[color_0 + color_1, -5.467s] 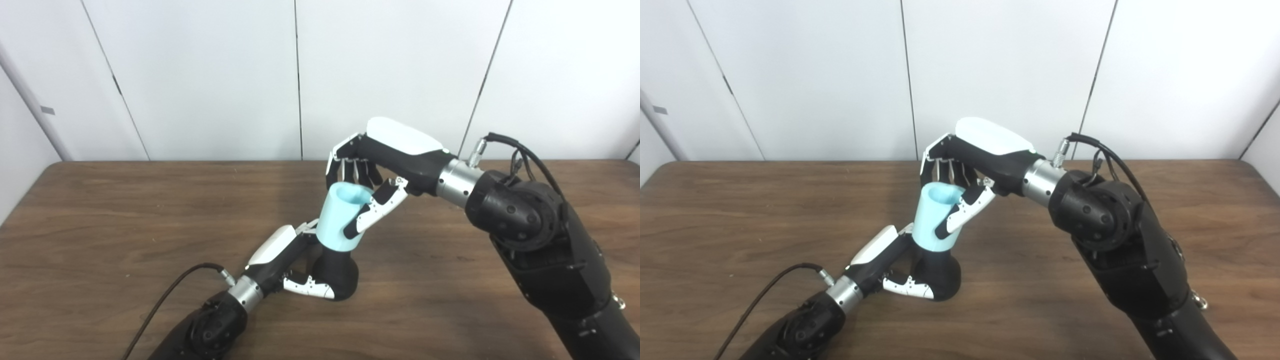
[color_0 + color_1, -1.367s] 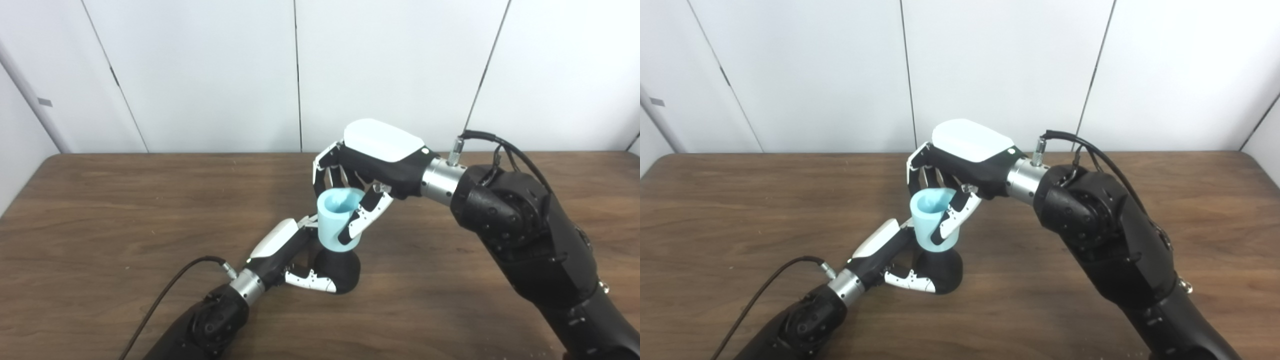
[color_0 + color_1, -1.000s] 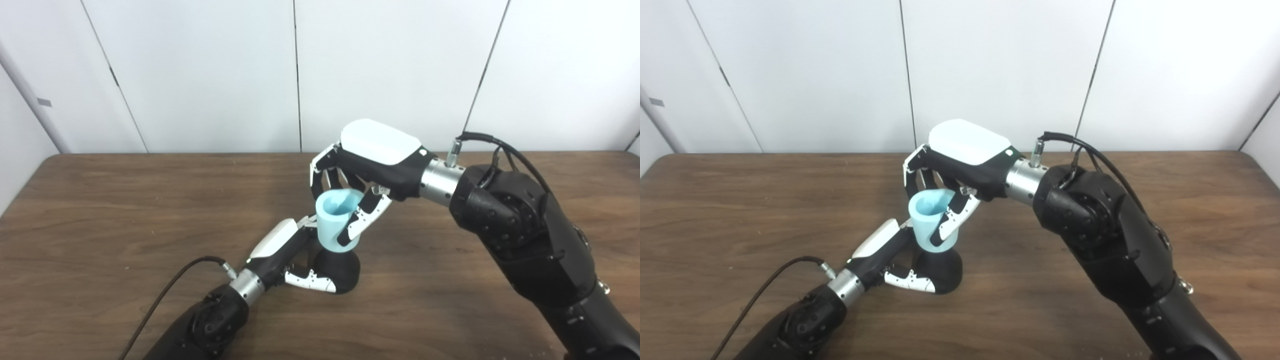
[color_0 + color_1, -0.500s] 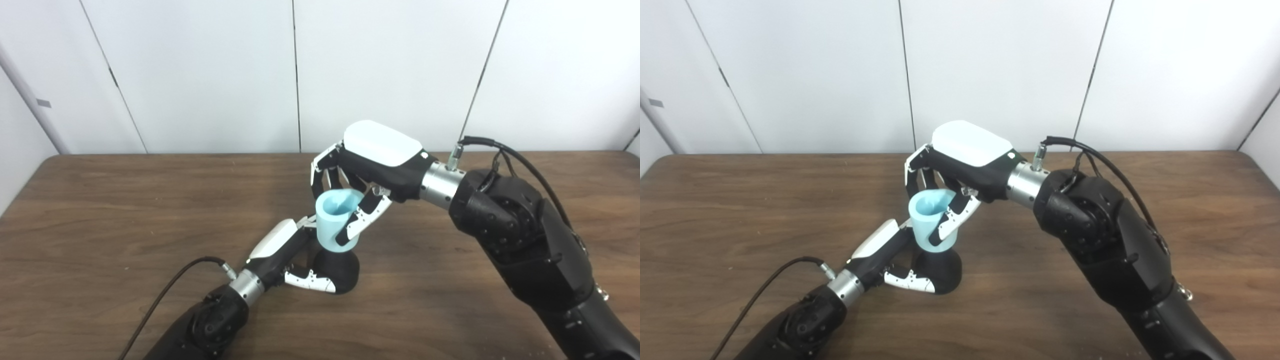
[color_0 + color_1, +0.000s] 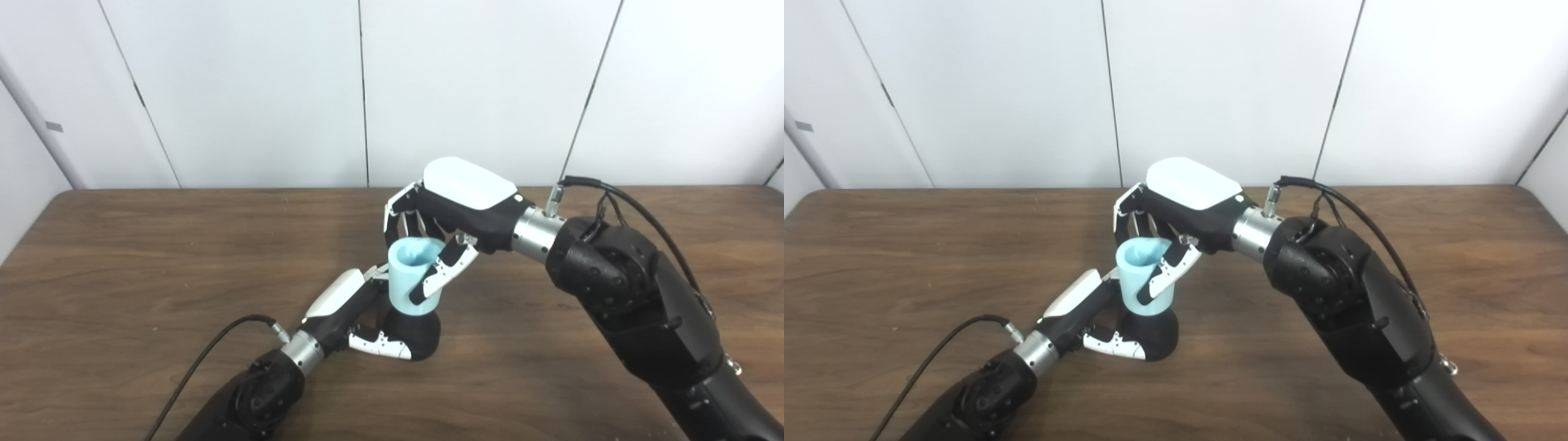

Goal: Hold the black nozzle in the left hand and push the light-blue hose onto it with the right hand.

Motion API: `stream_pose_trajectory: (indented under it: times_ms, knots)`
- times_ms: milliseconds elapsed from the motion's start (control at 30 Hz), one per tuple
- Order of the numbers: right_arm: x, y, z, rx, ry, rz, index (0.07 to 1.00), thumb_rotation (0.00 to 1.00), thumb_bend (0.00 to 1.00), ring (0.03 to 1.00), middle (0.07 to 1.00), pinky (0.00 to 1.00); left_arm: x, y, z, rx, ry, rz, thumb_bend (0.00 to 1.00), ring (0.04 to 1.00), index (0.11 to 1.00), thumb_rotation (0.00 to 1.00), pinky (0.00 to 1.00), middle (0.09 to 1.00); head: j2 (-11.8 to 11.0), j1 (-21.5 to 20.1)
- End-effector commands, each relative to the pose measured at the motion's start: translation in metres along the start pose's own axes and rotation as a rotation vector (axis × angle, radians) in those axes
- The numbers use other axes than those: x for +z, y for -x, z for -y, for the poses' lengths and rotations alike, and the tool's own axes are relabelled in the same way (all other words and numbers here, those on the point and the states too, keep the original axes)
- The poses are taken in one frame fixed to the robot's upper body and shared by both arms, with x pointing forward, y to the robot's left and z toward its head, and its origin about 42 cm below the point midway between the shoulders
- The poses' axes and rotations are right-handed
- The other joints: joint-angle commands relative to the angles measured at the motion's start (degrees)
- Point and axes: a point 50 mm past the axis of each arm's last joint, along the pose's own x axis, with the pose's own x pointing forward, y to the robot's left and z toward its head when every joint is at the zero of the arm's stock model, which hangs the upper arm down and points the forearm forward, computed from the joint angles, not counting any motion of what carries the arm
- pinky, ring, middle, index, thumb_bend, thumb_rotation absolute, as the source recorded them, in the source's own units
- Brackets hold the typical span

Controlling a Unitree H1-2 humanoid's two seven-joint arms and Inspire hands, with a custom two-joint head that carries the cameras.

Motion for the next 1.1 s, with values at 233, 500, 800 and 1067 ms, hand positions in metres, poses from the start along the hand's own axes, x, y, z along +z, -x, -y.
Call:
stream_pose_trajectory:
  times_ms: [233,500,800,1067]
  knots:
    - [-0.005,0.0,-0.02,0.147,0.042,-0.03,0.482,0.14,0.51,0.294,0.373,0.23,-0.036,0.041,0.055,-0.264,-0.029,-0.227,0.58,0.969,0.44,0.36,1.0,0.795,0.14,0.01]
    - [-0.002,0.002,-0.024,0.157,0.044,-0.024,0.484,0.13,0.51,0.29,0.37,0.22,-0.037,0.041,0.055,-0.264,-0.025,-0.229,0.58,0.97,0.447,0.36,1.0,0.794,0.13,-0.01]
    - [-0.005,0.008,-0.022,0.11,0.054,0.005,0.517,0.01,0.52,0.436,0.457,0.38,-0.037,0.04,0.055,-0.263,-0.024,-0.23,0.58,0.97,0.445,0.36,1.0,0.794,0.23,-0.03]
    - [-0.003,0.018,-0.026,0.06,0.217,0.048,0.73,0.41,0.89,0.827,0.799,0.76,-0.037,0.04,0.055,-0.265,-0.024,-0.231,0.58,0.97,0.443,0.36,1.0,0.793,0.32,0.06]
